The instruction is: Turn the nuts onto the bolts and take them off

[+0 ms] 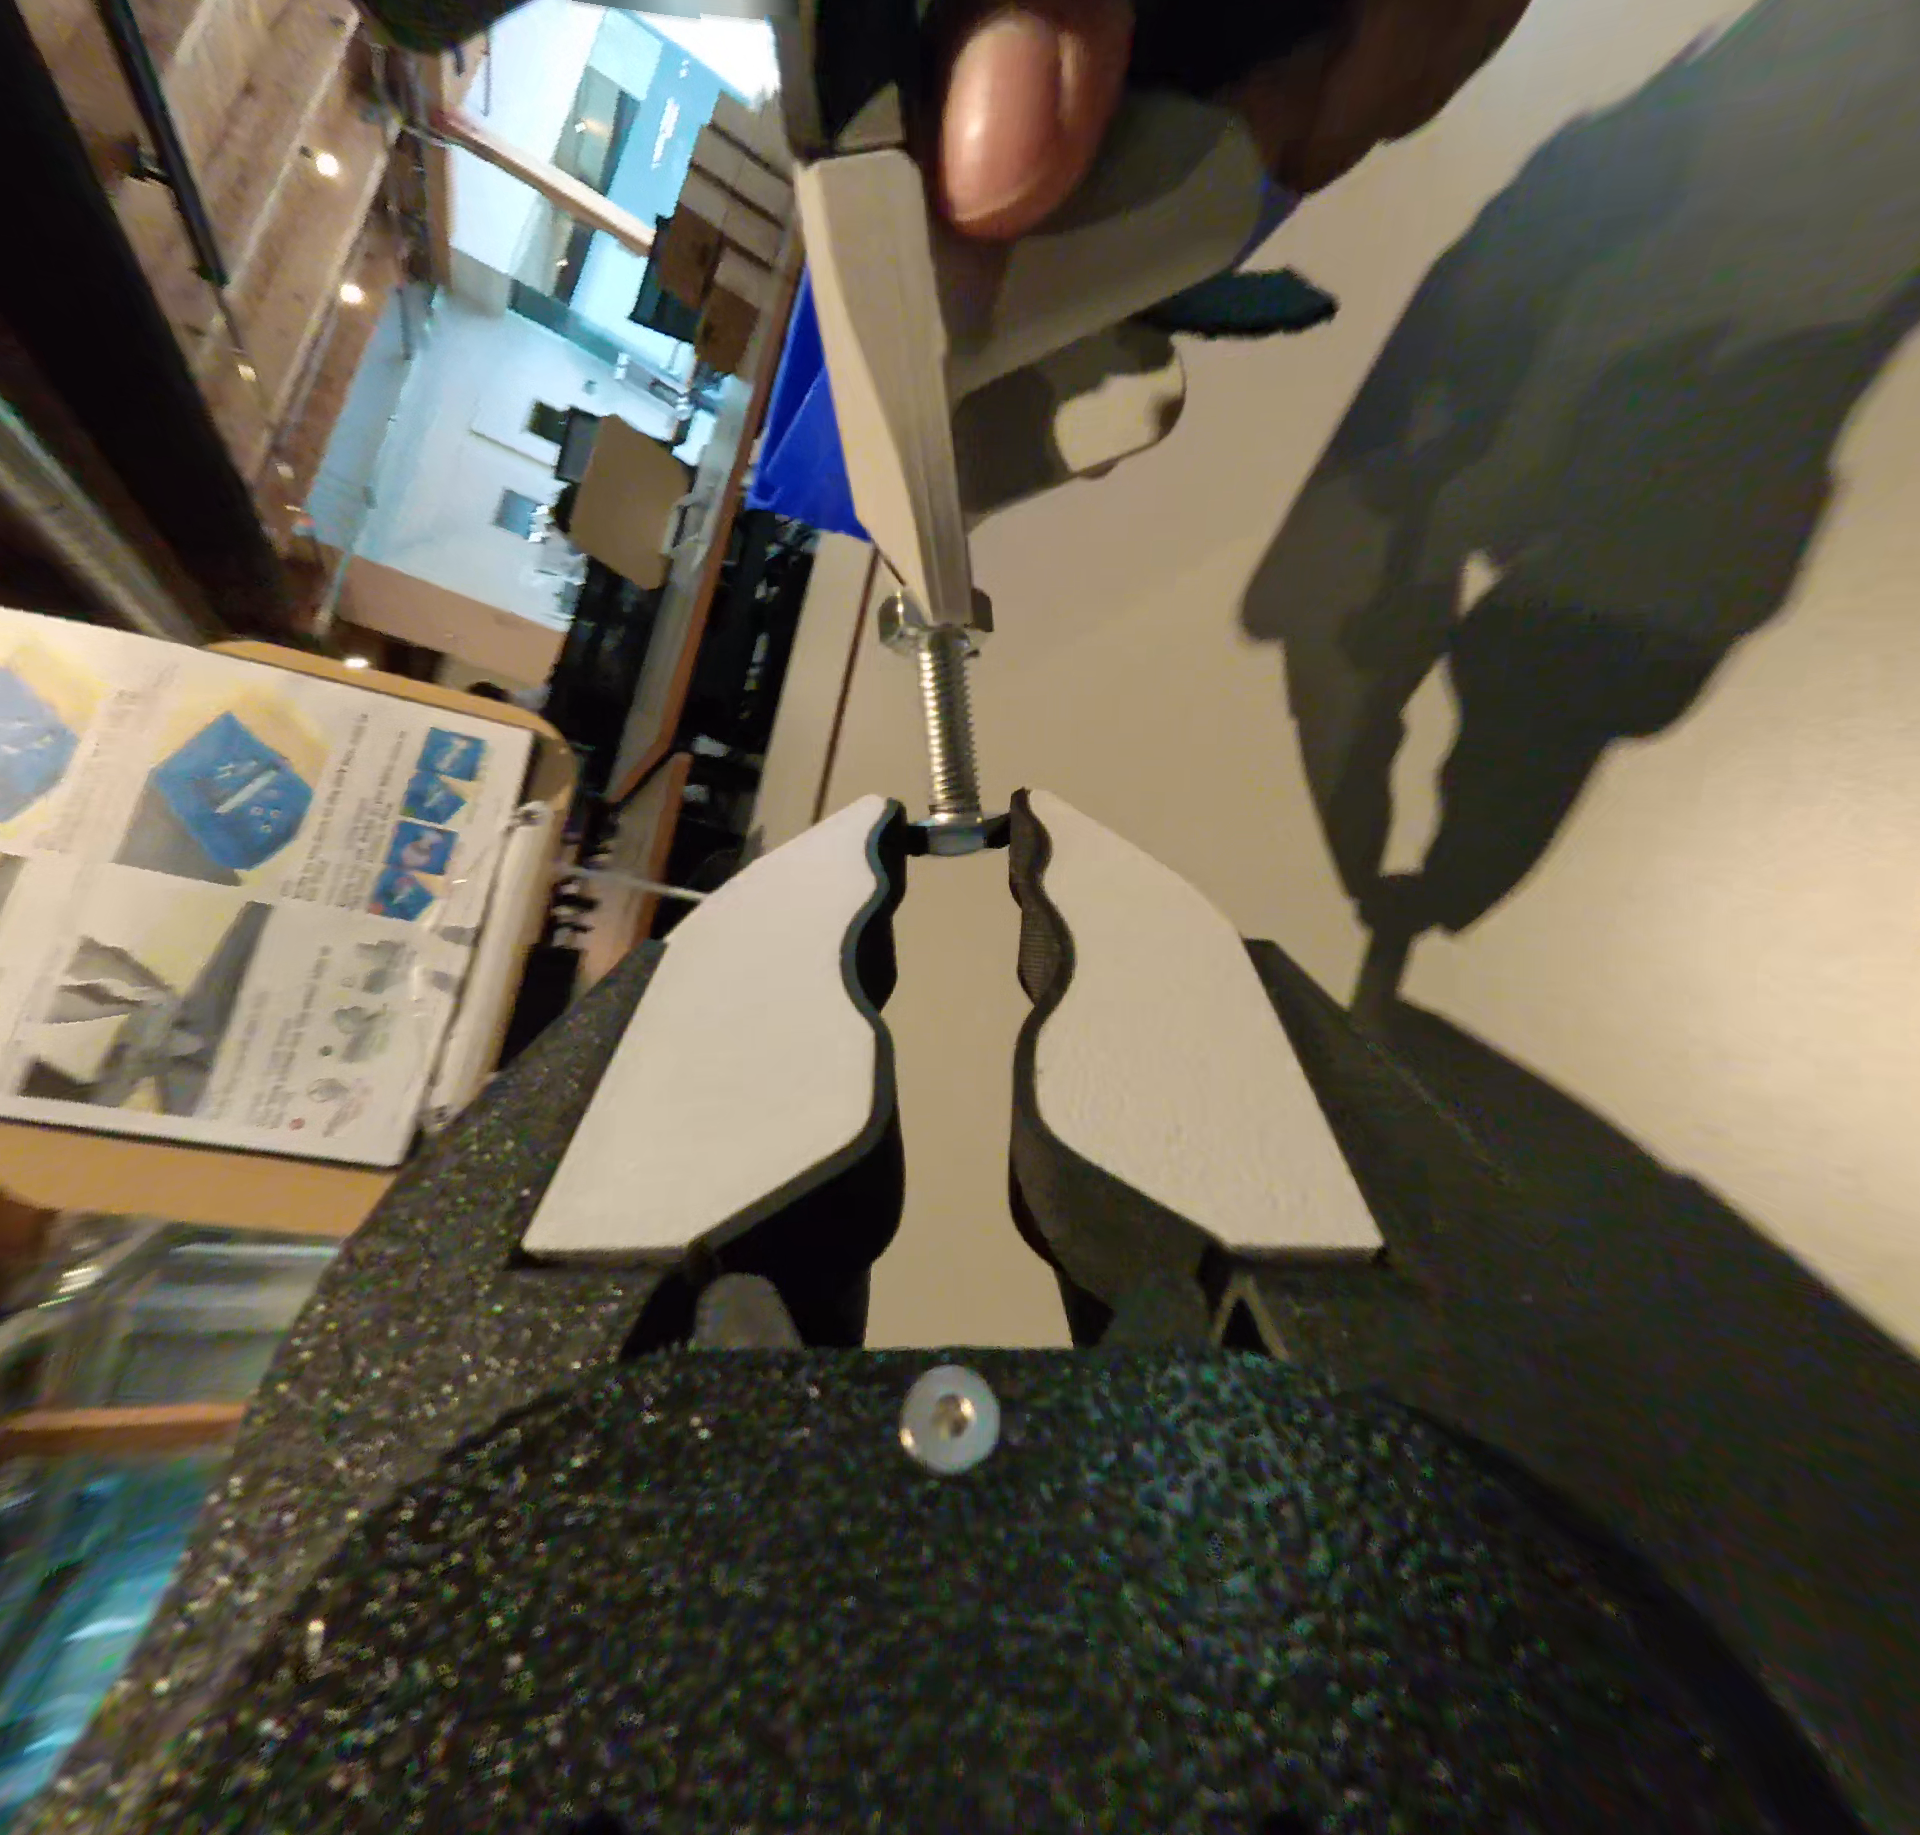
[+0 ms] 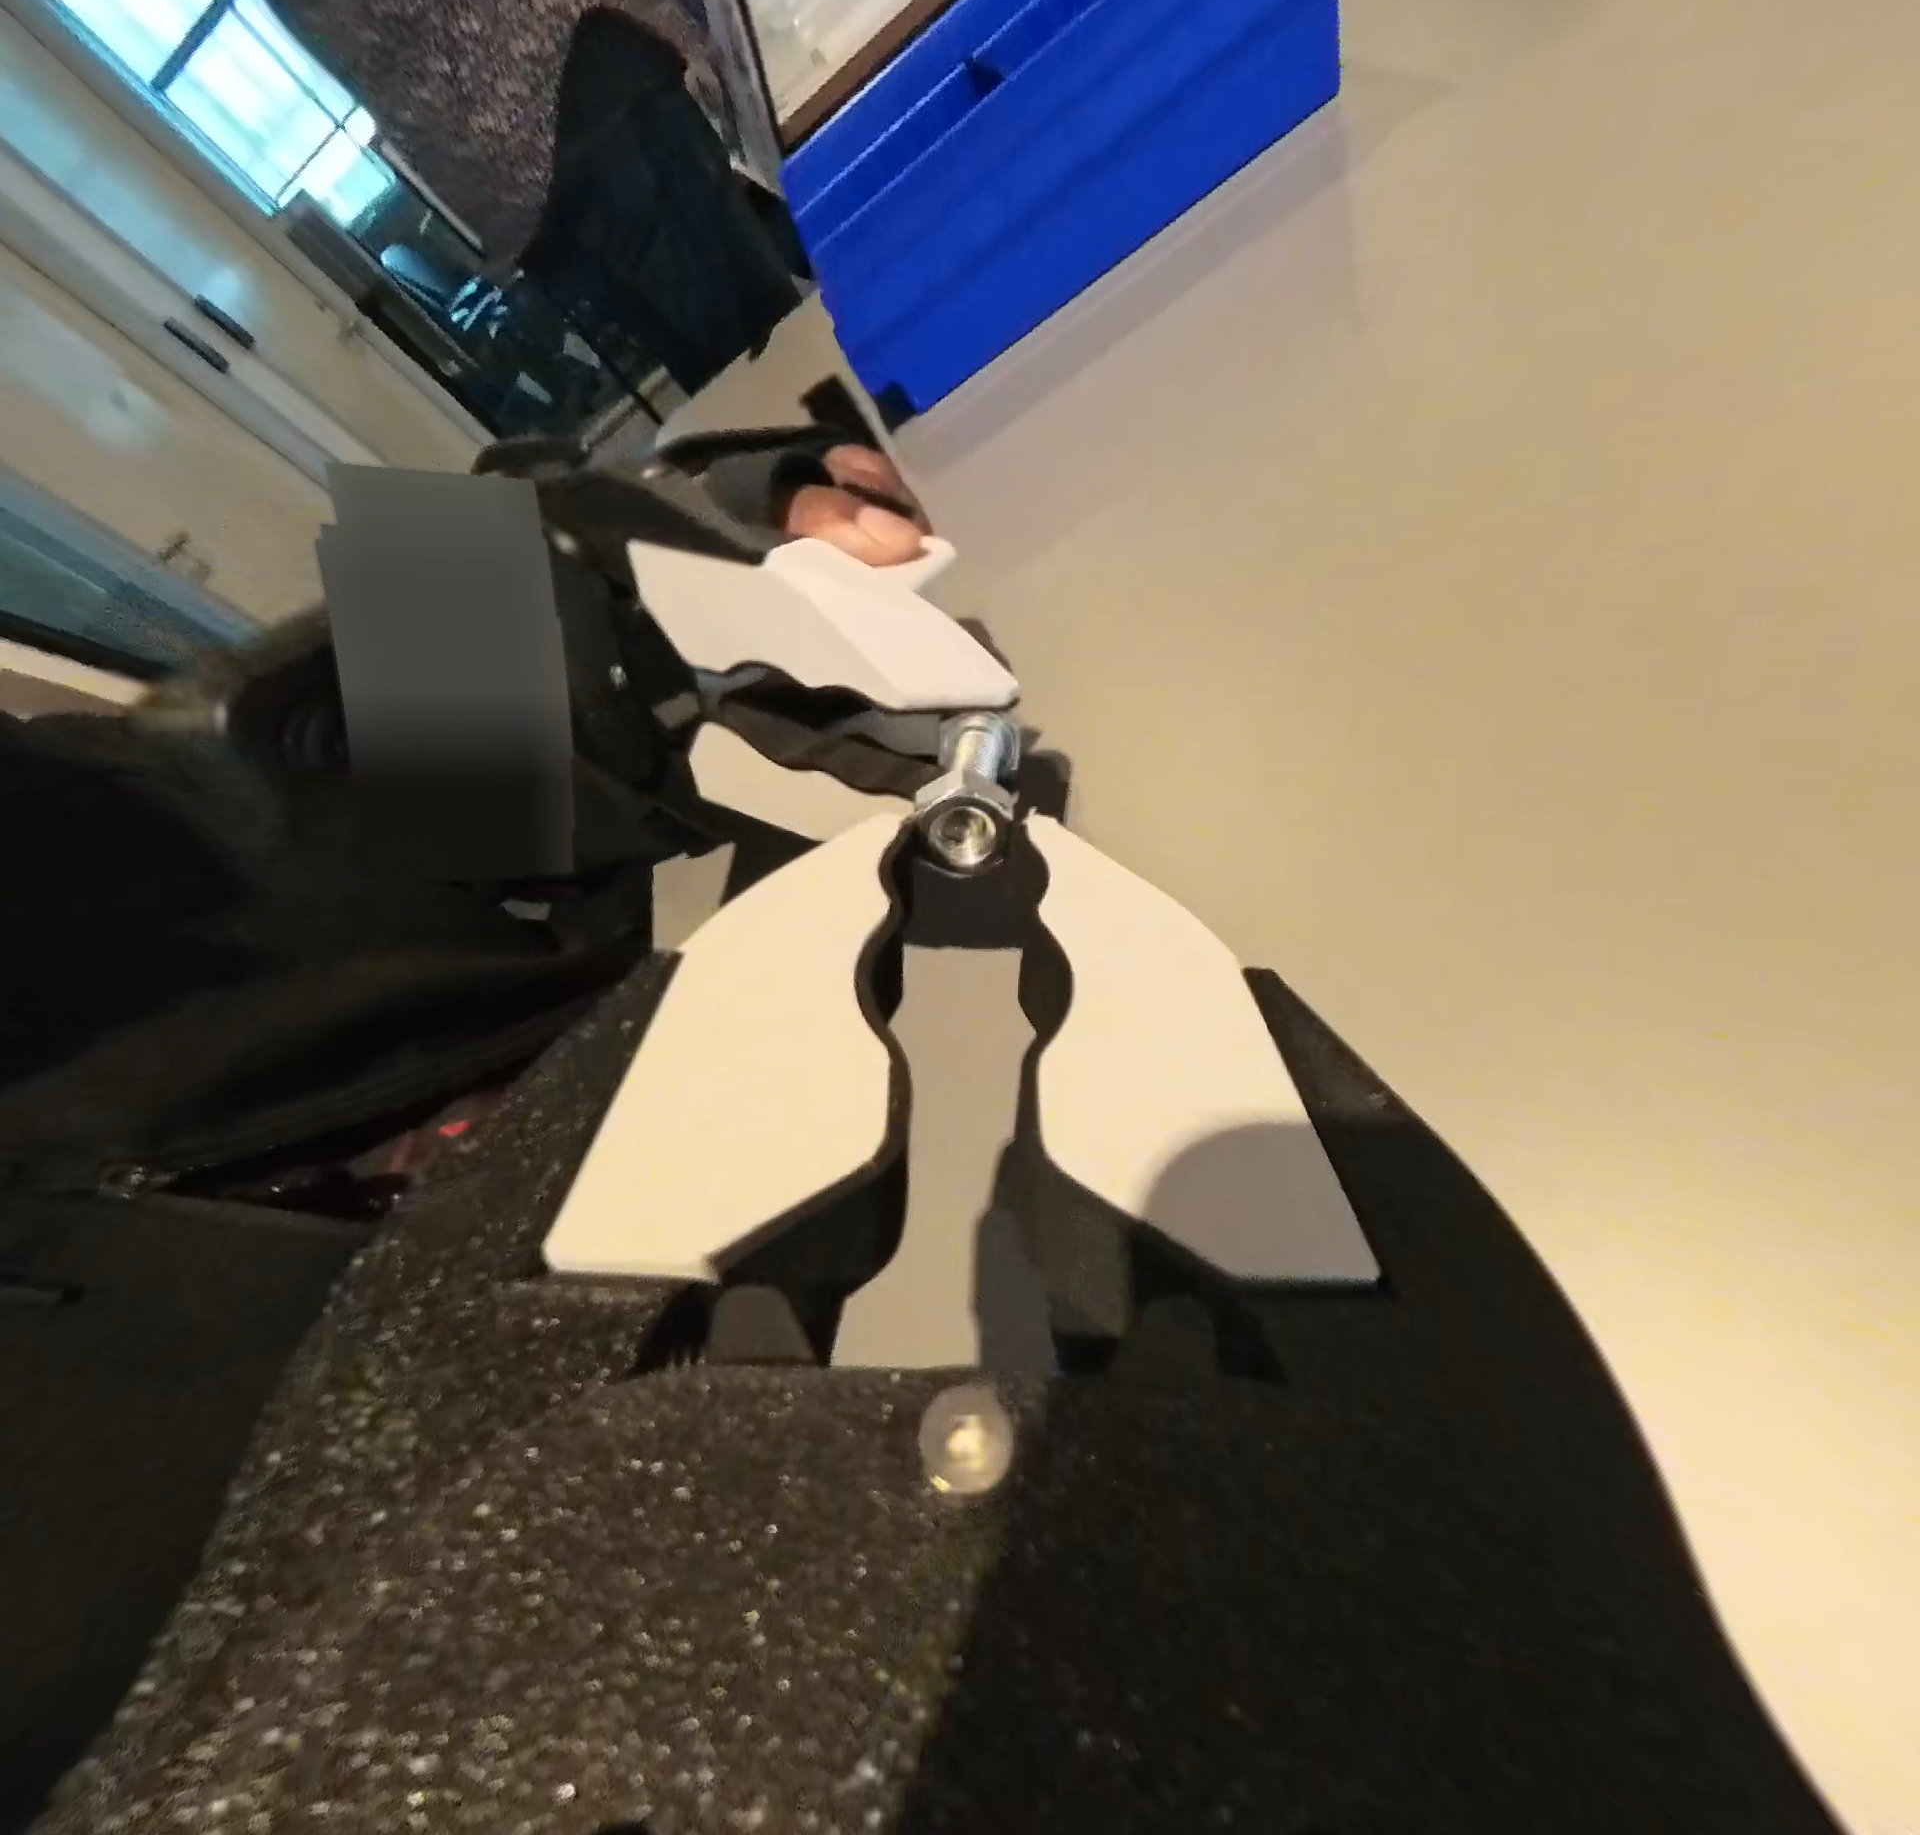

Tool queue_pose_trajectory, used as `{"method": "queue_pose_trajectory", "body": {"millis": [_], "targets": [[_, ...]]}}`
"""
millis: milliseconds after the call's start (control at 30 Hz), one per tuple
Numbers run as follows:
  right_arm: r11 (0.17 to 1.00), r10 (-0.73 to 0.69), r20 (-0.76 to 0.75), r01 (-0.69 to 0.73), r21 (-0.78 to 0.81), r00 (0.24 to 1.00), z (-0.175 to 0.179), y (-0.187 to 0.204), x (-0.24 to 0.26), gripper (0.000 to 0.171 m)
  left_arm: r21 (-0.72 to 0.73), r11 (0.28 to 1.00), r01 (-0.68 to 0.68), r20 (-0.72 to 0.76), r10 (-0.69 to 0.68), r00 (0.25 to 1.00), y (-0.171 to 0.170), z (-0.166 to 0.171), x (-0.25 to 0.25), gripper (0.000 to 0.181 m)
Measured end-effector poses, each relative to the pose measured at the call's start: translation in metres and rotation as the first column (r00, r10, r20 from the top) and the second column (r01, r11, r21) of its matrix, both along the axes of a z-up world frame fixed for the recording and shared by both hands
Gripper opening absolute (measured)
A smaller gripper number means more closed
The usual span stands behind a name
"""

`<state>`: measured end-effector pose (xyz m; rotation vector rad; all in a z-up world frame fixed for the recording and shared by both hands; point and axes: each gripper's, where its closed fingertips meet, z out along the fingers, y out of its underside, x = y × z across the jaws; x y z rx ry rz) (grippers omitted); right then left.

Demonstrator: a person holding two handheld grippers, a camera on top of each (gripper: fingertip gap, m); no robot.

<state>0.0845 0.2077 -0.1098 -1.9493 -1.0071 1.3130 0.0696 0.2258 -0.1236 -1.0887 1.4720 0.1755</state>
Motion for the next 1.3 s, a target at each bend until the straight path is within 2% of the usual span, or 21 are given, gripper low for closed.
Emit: {"method": "queue_pose_trajectory", "body": {"millis": [100,233,333,500,867,1067,1300], "targets": [[0.995,-0.048,-0.034,0.045,-0.092,0.998,-0.002,0.005,-0.001,0.017,0.153,0.985,-0.076,-0.086,0.090,0.992,0.004,0.002,-0.003,0.019],[0.988,-0.082,-0.049,0.075,-0.133,0.995,-0.005,0.009,0.001,0.017,0.228,0.966,-0.121,-0.133,0.154,0.979,0.006,0.002,-0.003,0.019],[0.984,-0.085,-0.077,0.071,-0.161,0.993,-0.003,0.009,0.001,0.017,0.177,0.976,-0.127,-0.102,0.147,0.984,0.007,0.001,-0.003,0.019],[0.986,-0.068,-0.087,0.054,-0.159,0.994,-0.004,0.007,-0.001,0.019,0.014,0.997,-0.081,-0.020,0.081,0.997,0.004,-0.004,0.004,0.019],[0.989,-0.099,-0.066,0.091,-0.120,0.993,-0.006,0.013,-0.002,0.019,-0.198,0.979,-0.037,0.088,0.055,0.995,0.005,-0.013,0.007,0.019],[0.990,-0.134,0.023,0.133,0.052,0.991,-0.007,0.016,-0.001,0.018,-0.304,0.952,-0.018,0.149,0.067,0.987,0.003,-0.014,0.010,0.019],[0.957,-0.154,0.077,0.130,0.259,0.985,0.002,0.011,-0.003,0.019,-0.466,0.881,0.086,0.295,0.063,0.953,-0.006,-0.011,0.014,0.019]]}}
